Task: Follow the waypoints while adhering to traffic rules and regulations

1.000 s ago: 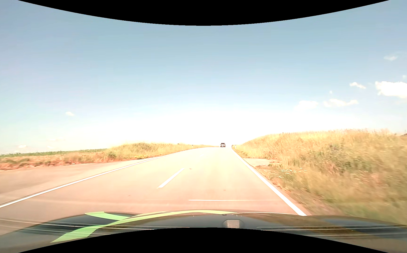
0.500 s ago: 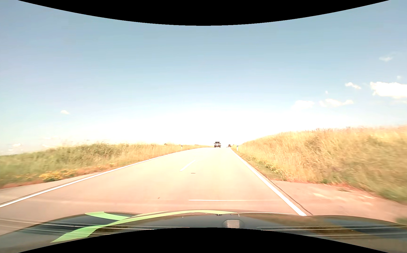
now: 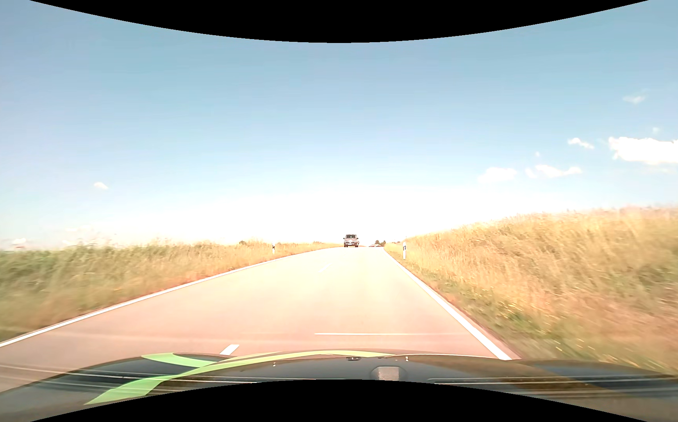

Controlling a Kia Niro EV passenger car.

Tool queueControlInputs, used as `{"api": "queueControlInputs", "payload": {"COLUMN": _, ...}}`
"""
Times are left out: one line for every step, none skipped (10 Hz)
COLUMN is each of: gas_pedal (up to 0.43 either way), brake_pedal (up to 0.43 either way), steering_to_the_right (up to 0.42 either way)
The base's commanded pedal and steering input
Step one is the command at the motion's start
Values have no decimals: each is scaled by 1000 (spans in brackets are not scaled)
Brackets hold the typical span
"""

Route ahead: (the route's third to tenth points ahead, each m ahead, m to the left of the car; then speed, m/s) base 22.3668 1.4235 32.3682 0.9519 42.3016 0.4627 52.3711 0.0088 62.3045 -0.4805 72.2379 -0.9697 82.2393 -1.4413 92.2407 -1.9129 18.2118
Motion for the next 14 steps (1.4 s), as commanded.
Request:
{"api": "queueControlInputs", "payload": {"gas_pedal": 358, "brake_pedal": 0, "steering_to_the_right": 8}}
{"api": "queueControlInputs", "payload": {"gas_pedal": 331, "brake_pedal": 0, "steering_to_the_right": 8}}
{"api": "queueControlInputs", "payload": {"gas_pedal": 319, "brake_pedal": 0, "steering_to_the_right": 8}}
{"api": "queueControlInputs", "payload": {"gas_pedal": 319, "brake_pedal": 0, "steering_to_the_right": 8}}
{"api": "queueControlInputs", "payload": {"gas_pedal": 319, "brake_pedal": 0, "steering_to_the_right": 8}}
{"api": "queueControlInputs", "payload": {"gas_pedal": 331, "brake_pedal": 0, "steering_to_the_right": 8}}
{"api": "queueControlInputs", "payload": {"gas_pedal": 339, "brake_pedal": 0, "steering_to_the_right": 7}}
{"api": "queueControlInputs", "payload": {"gas_pedal": 339, "brake_pedal": 0, "steering_to_the_right": 7}}
{"api": "queueControlInputs", "payload": {"gas_pedal": 339, "brake_pedal": 0, "steering_to_the_right": 6}}
{"api": "queueControlInputs", "payload": {"gas_pedal": 339, "brake_pedal": 0, "steering_to_the_right": 5}}
{"api": "queueControlInputs", "payload": {"gas_pedal": 331, "brake_pedal": 0, "steering_to_the_right": 5}}
{"api": "queueControlInputs", "payload": {"gas_pedal": 331, "brake_pedal": 0, "steering_to_the_right": 5}}
{"api": "queueControlInputs", "payload": {"gas_pedal": 331, "brake_pedal": 0, "steering_to_the_right": 5}}
{"api": "queueControlInputs", "payload": {"gas_pedal": 331, "brake_pedal": 0, "steering_to_the_right": 5}}
